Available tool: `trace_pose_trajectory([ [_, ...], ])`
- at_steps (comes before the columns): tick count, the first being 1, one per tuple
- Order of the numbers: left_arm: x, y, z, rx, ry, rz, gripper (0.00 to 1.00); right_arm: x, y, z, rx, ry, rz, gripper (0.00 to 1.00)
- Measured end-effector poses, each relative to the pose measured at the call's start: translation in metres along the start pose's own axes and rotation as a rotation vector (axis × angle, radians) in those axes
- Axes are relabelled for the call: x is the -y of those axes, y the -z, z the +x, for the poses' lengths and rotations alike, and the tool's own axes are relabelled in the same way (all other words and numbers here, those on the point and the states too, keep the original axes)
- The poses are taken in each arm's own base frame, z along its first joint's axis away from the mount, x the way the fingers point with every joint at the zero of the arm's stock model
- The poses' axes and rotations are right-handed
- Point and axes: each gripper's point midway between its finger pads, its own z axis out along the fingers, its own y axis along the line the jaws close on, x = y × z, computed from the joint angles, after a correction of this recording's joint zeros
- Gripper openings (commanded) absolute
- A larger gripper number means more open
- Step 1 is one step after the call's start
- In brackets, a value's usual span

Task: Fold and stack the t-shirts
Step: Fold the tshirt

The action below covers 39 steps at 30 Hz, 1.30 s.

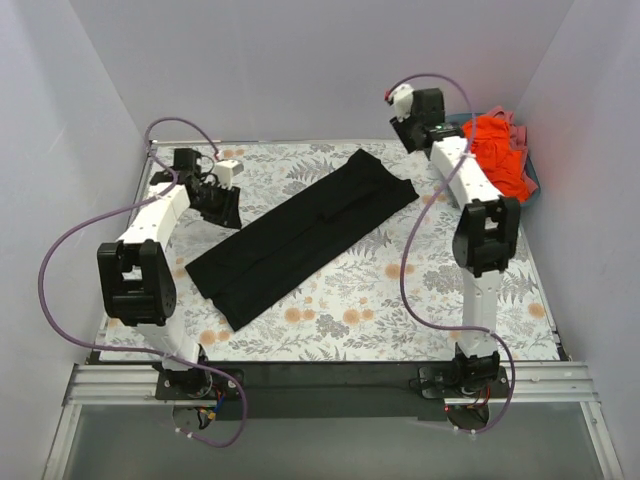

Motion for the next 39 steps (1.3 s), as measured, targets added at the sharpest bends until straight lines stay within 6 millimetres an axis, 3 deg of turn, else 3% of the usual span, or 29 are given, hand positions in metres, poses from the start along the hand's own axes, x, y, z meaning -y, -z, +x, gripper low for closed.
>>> trace_pose_trajectory([
  [2,0.021,-0.005,-0.015,0.017,-0.090,0.022,0.32,0.026,0.041,-0.024,0.076,-0.030,0.035,0.45],
  [4,0.047,-0.018,-0.017,-0.005,-0.185,0.046,0.31,0.041,0.077,-0.046,0.149,-0.061,0.043,0.42],
  [6,0.073,-0.033,-0.010,-0.046,-0.277,0.074,0.30,0.040,0.103,-0.058,0.191,-0.082,0.006,0.41],
  [8,0.095,-0.045,0.003,-0.096,-0.371,0.091,0.29,0.027,0.113,-0.056,0.186,-0.098,-0.067,0.40],
  [12,0.116,-0.059,0.031,-0.197,-0.499,0.084,0.29,-0.022,0.105,-0.014,0.057,-0.140,-0.256,0.39],
  [15,0.117,-0.068,0.053,-0.282,-0.558,0.057,0.29,-0.059,0.098,0.029,-0.077,-0.180,-0.385,0.39],
  [18,0.114,-0.076,0.078,-0.377,-0.591,0.033,0.29,-0.078,0.096,0.059,-0.174,-0.224,-0.473,0.39],
  [22,0.108,-0.086,0.106,-0.497,-0.623,0.003,0.29,-0.076,0.099,0.072,-0.206,-0.287,-0.522,0.39],
  [30,0.117,-0.090,0.114,-0.555,-0.748,-0.063,0.29,-0.056,0.103,0.087,-0.222,-0.357,-0.527,0.40],
  [34,0.159,-0.096,0.127,-0.612,-0.851,-0.021,0.28,-0.056,0.104,0.090,-0.230,-0.358,-0.532,0.40],
  [36,0.200,-0.107,0.130,-0.638,-0.882,0.055,0.28,-0.057,0.103,0.091,-0.233,-0.359,-0.534,0.40],
  [39,0.261,-0.130,0.118,-0.596,-0.884,0.176,0.29,-0.059,0.099,0.094,-0.243,-0.360,-0.540,0.40],
])
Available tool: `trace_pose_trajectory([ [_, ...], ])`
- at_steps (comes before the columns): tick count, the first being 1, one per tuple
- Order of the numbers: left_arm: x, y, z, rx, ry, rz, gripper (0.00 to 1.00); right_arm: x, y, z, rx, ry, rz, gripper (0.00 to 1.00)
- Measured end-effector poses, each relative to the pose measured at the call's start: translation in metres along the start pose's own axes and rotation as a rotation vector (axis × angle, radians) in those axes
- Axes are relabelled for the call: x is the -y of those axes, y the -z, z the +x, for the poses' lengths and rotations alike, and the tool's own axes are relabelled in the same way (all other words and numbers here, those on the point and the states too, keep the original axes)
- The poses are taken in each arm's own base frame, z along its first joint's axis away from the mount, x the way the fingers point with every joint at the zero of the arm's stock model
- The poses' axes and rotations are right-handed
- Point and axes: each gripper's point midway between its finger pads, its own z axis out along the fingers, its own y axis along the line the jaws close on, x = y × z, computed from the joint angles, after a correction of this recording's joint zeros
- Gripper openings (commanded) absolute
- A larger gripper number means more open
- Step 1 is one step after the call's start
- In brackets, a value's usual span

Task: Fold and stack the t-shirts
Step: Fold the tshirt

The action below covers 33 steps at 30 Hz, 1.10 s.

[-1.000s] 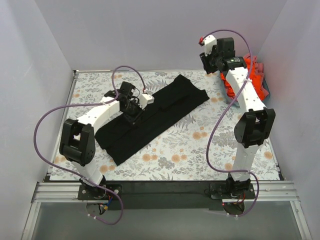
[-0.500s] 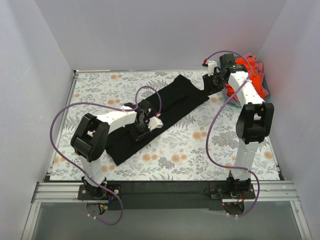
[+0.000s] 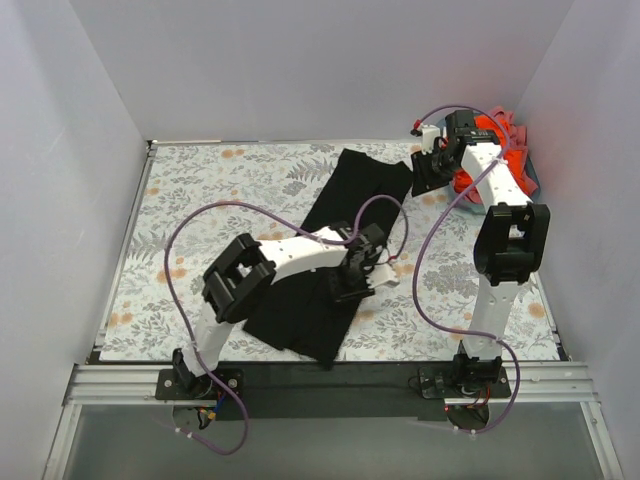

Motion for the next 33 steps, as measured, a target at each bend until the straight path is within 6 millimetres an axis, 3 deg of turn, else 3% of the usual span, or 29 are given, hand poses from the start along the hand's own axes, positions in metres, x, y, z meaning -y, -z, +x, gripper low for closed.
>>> trace_pose_trajectory([
  [2,0.011,0.000,-0.046,0.089,-0.015,0.047,0.29,0.002,-0.005,0.002,-0.012,-0.006,-0.004,0.40],
  [4,0.014,0.012,-0.084,0.194,-0.012,0.073,0.30,0.004,-0.011,0.001,-0.015,-0.009,-0.010,0.40],
  [7,0.003,0.050,-0.118,0.355,0.035,0.092,0.30,0.008,-0.021,-0.004,-0.018,-0.015,-0.022,0.38],
  [9,-0.020,0.083,-0.123,0.458,0.095,0.082,0.30,0.009,-0.029,-0.010,-0.011,-0.010,-0.032,0.38],
  [11,-0.051,0.113,-0.114,0.539,0.172,0.056,0.30,0.009,-0.037,-0.014,-0.010,-0.012,-0.045,0.37],
  [14,-0.108,0.147,-0.076,0.618,0.309,-0.024,0.28,0.004,-0.050,-0.018,-0.012,-0.015,-0.064,0.33],
  [16,-0.137,0.152,-0.044,0.631,0.393,-0.065,0.27,-0.001,-0.062,-0.019,-0.022,-0.014,-0.074,0.29],
  [18,-0.154,0.140,-0.012,0.608,0.470,-0.086,0.27,-0.005,-0.073,-0.022,-0.026,-0.014,-0.080,0.27],
  [21,-0.152,0.105,0.023,0.526,0.543,-0.064,0.26,-0.009,-0.092,-0.021,-0.039,-0.017,-0.083,0.19],
  [25,-0.134,0.068,0.048,0.441,0.576,-0.010,0.25,-0.011,-0.116,-0.013,-0.075,-0.016,-0.066,0.12],
  [29,-0.127,0.054,0.055,0.421,0.586,0.010,0.25,-0.008,-0.139,-0.004,-0.114,-0.013,-0.021,0.11],
  [33,-0.124,0.055,0.054,0.437,0.594,0.013,0.25,-0.005,-0.147,-0.017,-0.095,0.017,0.030,0.11],
])
